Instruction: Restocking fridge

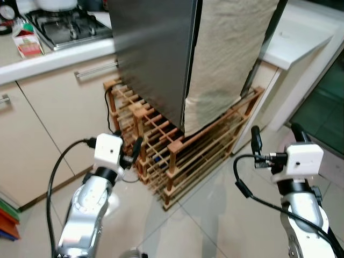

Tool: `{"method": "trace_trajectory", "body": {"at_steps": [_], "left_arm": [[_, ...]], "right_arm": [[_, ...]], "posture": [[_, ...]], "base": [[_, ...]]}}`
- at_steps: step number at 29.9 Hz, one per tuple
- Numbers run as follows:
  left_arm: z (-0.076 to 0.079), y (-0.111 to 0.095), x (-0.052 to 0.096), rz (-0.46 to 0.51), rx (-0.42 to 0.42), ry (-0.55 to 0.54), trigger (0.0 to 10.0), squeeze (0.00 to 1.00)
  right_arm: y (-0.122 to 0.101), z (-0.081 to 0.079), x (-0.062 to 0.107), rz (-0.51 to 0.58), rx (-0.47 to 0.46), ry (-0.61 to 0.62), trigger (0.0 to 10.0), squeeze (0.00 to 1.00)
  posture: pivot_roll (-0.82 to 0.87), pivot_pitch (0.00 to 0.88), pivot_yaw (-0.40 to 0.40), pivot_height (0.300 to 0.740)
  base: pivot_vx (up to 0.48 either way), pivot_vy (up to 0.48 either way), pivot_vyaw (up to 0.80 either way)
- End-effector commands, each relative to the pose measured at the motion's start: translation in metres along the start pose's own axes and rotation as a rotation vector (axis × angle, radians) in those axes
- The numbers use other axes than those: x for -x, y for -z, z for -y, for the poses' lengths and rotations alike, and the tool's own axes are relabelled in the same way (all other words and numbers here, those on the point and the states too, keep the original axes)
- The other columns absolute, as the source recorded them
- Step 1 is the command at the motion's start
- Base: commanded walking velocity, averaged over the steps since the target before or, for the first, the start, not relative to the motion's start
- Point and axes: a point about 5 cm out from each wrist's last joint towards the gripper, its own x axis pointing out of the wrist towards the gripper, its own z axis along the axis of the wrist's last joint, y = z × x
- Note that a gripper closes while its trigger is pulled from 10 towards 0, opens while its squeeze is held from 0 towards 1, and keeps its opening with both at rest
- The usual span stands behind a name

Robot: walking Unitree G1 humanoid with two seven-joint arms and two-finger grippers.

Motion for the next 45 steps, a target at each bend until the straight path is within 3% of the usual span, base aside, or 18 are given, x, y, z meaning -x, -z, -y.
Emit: {"method": "trace_trajectory", "body": {"at_steps": [1,6,13,20,25,28,34,41,45], "left_arm": [[0.013,-0.02,-0.003,0.079,0.029,0.085,10.0,0.0],[0.009,-0.031,-0.005,0.127,0.067,0.069,10.0,0.0],[0.013,-0.056,-0.021,0.21,0.103,0.089,10.0,0.0],[0.012,-0.056,-0.024,0.207,0.127,0.067,10.0,0.0],[0.014,-0.053,-0.027,0.178,0.098,0.067,10.0,0.0],[0.022,-0.051,-0.029,0.147,0.055,0.121,10.0,0.0],[0.038,-0.058,-0.056,0.096,0.003,0.237,10.0,0.0],[0.042,-0.065,-0.084,0.05,0.055,0.208,10.0,0.0],[0.042,-0.061,-0.107,-0.001,0.052,0.173,10.0,0.0]], "right_arm": [[0.0,0.004,0.01,-0.032,0.013,0.032,10.0,0.0],[0.004,0.011,0.019,-0.062,0.04,0.063,10.0,0.0],[0.014,0.017,0.022,-0.086,0.079,0.105,10.0,0.0],[0.019,0.018,0.021,-0.093,0.084,0.111,10.0,0.0],[0.021,0.017,0.017,-0.089,0.085,0.095,10.0,0.0],[0.021,0.016,0.014,-0.08,0.086,0.086,10.0,0.0],[0.015,0.013,0.002,-0.049,0.087,0.071,10.0,0.0],[0.012,0.012,0.005,-0.052,0.088,0.062,10.0,0.0],[0.008,0.01,0.007,-0.046,0.081,0.056,10.0,0.0]], "posture": [[-0.1,0.0,-0.028,0.74],[-0.12,0.0,-0.012,0.74],[-0.15,0.0,0.03,0.74],[-0.14,0.0,0.034,0.74],[-0.13,0.0,0.025,0.74],[-0.13,0.0,0.022,0.74],[-0.13,0.0,0.019,0.74],[-0.16,0.033,0.021,0.74],[-0.18,0.027,0.024,0.74]], "base": [[0.0,0.0,0.0],[0.323,0.0,0.0],[0.462,0.0,0.0],[0.435,0.0,0.0],[0.217,0.122,0.0],[0.0,0.0,0.0],[0.0,0.0,0.0],[0.0,0.0,0.0],[0.0,0.0,0.0]]}}
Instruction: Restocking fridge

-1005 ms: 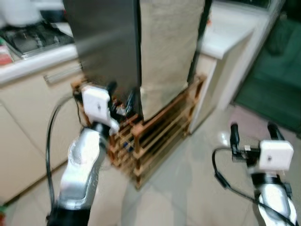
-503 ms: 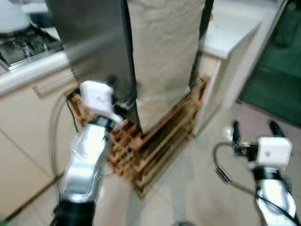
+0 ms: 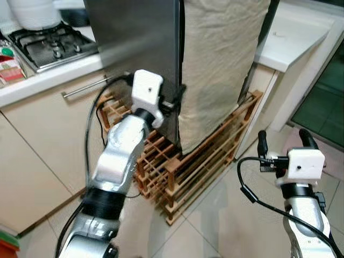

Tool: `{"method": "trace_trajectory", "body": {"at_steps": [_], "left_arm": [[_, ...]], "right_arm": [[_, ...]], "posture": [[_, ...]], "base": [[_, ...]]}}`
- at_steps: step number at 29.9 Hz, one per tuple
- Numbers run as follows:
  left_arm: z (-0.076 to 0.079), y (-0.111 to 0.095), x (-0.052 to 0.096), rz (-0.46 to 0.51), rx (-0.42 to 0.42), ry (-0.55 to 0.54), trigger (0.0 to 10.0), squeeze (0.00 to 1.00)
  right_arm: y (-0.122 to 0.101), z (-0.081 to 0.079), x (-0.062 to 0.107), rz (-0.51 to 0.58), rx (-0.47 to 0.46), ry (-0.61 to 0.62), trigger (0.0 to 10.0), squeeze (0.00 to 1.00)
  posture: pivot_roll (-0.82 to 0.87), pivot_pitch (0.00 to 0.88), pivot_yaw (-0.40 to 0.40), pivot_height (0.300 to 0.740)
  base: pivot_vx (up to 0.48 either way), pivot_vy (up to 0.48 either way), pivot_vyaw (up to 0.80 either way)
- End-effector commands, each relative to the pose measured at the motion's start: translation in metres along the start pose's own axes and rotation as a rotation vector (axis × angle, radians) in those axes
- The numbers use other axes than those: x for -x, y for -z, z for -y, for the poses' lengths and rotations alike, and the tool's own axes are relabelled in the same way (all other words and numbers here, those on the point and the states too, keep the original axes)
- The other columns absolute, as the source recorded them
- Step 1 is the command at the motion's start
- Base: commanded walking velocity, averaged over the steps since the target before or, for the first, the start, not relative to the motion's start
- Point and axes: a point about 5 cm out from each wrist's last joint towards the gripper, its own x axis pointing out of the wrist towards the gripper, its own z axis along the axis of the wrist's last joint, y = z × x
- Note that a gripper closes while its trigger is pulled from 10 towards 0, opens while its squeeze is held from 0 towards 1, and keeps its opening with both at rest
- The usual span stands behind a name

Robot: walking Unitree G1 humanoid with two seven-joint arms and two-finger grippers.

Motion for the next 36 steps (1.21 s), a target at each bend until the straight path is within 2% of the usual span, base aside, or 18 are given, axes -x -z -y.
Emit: {"method": "trace_trajectory", "body": {"at_steps": [1,6,13,15,17,23,31,36], "left_arm": [[-0.005,0.002,-0.003,-0.009,0.003,-0.03,10.0,0.0],[-0.01,0.003,-0.014,-0.026,-0.047,-0.056,10.0,0.0],[-0.005,-0.001,-0.02,-0.002,0.028,-0.021,10.0,0.0],[-0.004,-0.001,-0.019,-0.004,0.034,-0.016,10.0,0.0],[-0.002,0.002,-0.019,-0.021,0.084,0.003,10.0,0.0],[0.0,0.004,-0.018,-0.04,0.141,0.019,10.0,0.0],[-0.013,0.007,-0.002,-0.032,0.072,-0.048,10.0,0.0],[-0.015,0.009,0.007,-0.022,0.026,-0.064,10.0,0.0]], "right_arm": [[-0.004,0.001,0.001,0.006,0.008,-0.001,10.0,0.0],[-0.001,0.005,0.007,-0.02,0.008,0.018,10.0,0.0],[-0.002,0.009,0.014,-0.043,0.017,0.031,10.0,0.0],[-0.001,0.009,0.014,-0.047,0.017,0.032,10.0,0.0],[0.0,0.009,0.014,-0.053,0.017,0.031,10.0,0.0],[0.0,0.008,0.014,-0.06,0.018,0.023,10.0,0.0],[0.004,0.006,0.013,-0.071,0.02,0.017,10.0,0.0],[0.006,0.005,0.011,-0.074,0.02,0.007,10.0,0.0]], "posture": [[-0.18,0.027,0.024,0.74],[-0.21,0.032,0.029,0.74],[-0.23,0.042,0.037,0.74],[-0.23,0.043,0.037,0.74],[-0.23,0.043,0.037,0.74],[-0.22,0.042,0.041,0.74],[-0.21,0.028,0.038,0.74],[-0.2,0.02,0.034,0.74]], "base": [[0.0,0.0,0.0],[0.0,0.0,0.0],[0.0,0.0,0.0],[0.0,0.0,0.0],[0.0,0.0,0.0],[0.0,0.0,0.0],[0.0,0.0,0.0],[0.0,0.0,0.0]]}}
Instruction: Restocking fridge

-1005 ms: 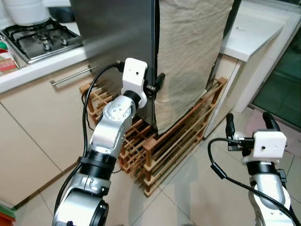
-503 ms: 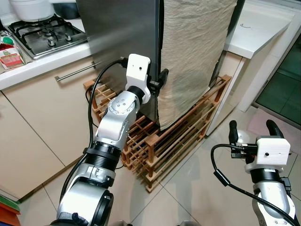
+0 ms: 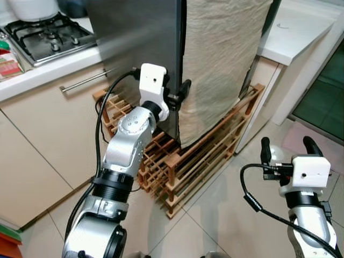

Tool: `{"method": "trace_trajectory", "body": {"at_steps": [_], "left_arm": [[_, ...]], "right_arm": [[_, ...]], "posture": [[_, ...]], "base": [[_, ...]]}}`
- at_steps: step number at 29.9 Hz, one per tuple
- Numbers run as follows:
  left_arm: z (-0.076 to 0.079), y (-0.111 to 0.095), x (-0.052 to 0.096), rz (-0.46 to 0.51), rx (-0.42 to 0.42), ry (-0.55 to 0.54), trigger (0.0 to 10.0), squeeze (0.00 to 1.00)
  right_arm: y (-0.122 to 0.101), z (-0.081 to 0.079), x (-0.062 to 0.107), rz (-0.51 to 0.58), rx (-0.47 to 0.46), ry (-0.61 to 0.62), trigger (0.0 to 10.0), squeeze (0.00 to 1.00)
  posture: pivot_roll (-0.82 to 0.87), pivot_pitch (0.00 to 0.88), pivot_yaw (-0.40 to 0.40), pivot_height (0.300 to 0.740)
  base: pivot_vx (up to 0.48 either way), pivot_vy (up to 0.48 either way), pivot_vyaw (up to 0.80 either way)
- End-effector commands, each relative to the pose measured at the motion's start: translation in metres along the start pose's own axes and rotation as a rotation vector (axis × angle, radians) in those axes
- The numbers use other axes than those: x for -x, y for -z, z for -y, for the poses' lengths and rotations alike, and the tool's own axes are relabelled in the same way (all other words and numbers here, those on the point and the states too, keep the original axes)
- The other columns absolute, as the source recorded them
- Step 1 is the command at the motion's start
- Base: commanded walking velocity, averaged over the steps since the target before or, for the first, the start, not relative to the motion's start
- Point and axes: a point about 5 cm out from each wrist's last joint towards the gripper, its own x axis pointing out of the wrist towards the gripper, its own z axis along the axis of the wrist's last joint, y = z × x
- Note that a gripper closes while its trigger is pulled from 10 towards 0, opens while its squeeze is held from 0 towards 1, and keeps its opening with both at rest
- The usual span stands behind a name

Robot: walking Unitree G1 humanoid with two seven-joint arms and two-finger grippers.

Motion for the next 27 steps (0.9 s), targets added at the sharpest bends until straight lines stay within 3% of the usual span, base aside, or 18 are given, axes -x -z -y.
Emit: {"method": "trace_trajectory", "body": {"at_steps": [1,8,12,19,27], "left_arm": [[-0.009,0.008,0.007,-0.035,-0.033,-0.05,10.0,0.0],[-0.012,0.018,0.029,-0.028,-0.04,-0.051,10.0,0.0],[-0.011,0.021,0.036,-0.016,0.031,-0.06,10.0,0.0],[0.01,0.013,0.032,0.01,0.114,0.05,10.0,0.0],[0.022,0.018,0.02,-0.016,0.078,0.119,10.0,0.0]], "right_arm": [[0.002,0.001,-0.003,-0.009,0.012,-0.003,10.0,0.0],[0.001,0.003,-0.007,-0.001,-0.001,0.0,10.0,0.0],[0.001,0.001,-0.011,0.004,-0.006,-0.012,10.0,0.0],[0.002,0.0,-0.014,0.007,-0.007,-0.024,10.0,0.0],[0.003,0.001,-0.014,0.009,-0.002,-0.019,10.0,0.0]], "posture": [[-0.2,0.017,0.034,0.74],[-0.18,0.003,0.028,0.74],[-0.17,0.0,0.023,0.74],[-0.17,0.0,0.02,0.74],[-0.19,0.0,0.022,0.74]], "base": [[0.0,0.0,0.0],[0.0,0.0,0.0],[0.0,0.0,0.0],[0.0,0.0,0.0],[0.0,0.0,0.0]]}}
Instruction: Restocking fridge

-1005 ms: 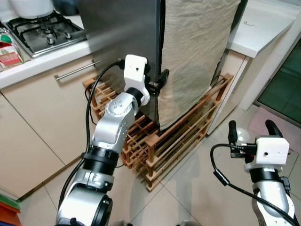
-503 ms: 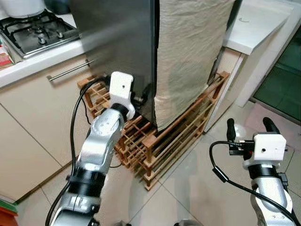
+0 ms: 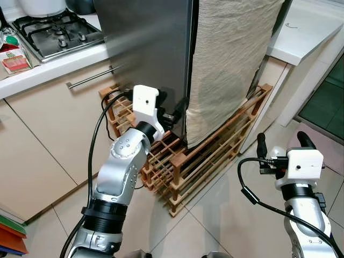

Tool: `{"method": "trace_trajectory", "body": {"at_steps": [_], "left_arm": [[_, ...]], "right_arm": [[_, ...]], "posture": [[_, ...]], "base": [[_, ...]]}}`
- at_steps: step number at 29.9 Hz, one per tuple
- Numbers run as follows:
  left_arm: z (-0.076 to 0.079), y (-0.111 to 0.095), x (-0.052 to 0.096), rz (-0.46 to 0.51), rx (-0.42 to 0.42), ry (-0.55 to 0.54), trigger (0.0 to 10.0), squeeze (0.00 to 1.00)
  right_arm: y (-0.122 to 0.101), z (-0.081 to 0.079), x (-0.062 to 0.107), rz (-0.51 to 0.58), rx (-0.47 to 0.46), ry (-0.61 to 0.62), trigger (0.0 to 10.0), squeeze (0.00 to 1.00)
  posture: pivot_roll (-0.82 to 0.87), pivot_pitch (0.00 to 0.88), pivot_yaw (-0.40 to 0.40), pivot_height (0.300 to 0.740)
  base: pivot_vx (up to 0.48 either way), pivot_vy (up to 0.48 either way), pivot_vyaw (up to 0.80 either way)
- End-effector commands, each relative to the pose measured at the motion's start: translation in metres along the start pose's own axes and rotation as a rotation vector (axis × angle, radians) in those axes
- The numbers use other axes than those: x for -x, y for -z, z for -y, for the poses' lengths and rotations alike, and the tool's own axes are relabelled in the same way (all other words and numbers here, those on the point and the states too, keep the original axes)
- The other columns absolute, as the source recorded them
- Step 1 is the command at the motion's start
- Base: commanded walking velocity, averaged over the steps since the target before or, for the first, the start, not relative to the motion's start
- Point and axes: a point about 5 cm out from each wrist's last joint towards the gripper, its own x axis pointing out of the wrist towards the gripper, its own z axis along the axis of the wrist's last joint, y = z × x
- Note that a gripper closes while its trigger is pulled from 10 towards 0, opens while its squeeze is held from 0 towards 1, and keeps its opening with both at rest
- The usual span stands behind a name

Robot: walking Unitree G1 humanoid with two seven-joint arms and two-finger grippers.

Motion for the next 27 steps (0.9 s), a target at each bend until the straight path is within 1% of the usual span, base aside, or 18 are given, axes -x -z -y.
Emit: {"method": "trace_trajectory", "body": {"at_steps": [1,2,3,6,8,11,15,20,27], "left_arm": [[0.003,0.0,-0.004,0.0,-0.016,0.022,10.0,0.0],[0.003,0.0,-0.005,-0.002,-0.016,0.024,10.0,0.0],[0.002,0.0,-0.011,-0.002,-0.028,0.02,10.0,0.0],[0.001,-0.003,-0.02,-0.005,-0.009,0.022,10.0,0.0],[0.001,-0.003,-0.021,-0.004,-0.008,0.022,10.0,0.0],[0.003,-0.006,-0.027,0.001,0.027,0.038,10.0,0.0],[0.008,-0.009,-0.035,0.012,0.047,0.063,10.0,0.0],[0.013,-0.013,-0.037,0.022,0.071,0.096,10.0,0.0],[0.019,-0.008,-0.042,0.008,0.083,0.117,10.0,0.0]], "right_arm": [[0.0,0.003,-0.001,0.005,0.005,0.005,10.0,0.0],[0.0,0.003,-0.001,0.005,0.005,0.006,10.0,0.0],[0.0,0.003,-0.001,0.007,0.004,0.006,10.0,0.0],[-0.001,0.003,-0.001,0.008,0.005,0.008,10.0,0.0],[-0.001,0.003,-0.001,0.008,0.005,0.009,10.0,0.0],[-0.001,0.003,0.001,0.006,0.007,0.01,10.0,0.0],[-0.001,0.004,0.002,0.004,0.01,0.015,10.0,0.0],[0.0,0.005,0.003,0.001,0.014,0.015,10.0,0.0],[-0.001,0.003,0.002,0.002,0.009,0.011,10.0,0.0]], "posture": [[-0.19,0.0,0.022,0.74],[-0.19,0.0,0.023,0.74],[-0.19,0.0,0.024,0.74],[-0.2,0.0,0.028,0.74],[-0.2,0.0,0.028,0.74],[-0.22,0.0,0.031,0.74],[-0.22,0.0,0.029,0.74],[-0.22,0.0,0.029,0.74],[-0.22,0.002,0.028,0.74]], "base": [[0.0,0.0,0.0],[0.0,0.0,0.0],[0.0,0.0,0.0],[0.0,0.0,0.0],[0.0,0.0,0.0],[0.0,0.0,0.0],[0.0,0.0,0.0],[0.0,0.0,0.0],[0.0,0.0,0.0]]}}
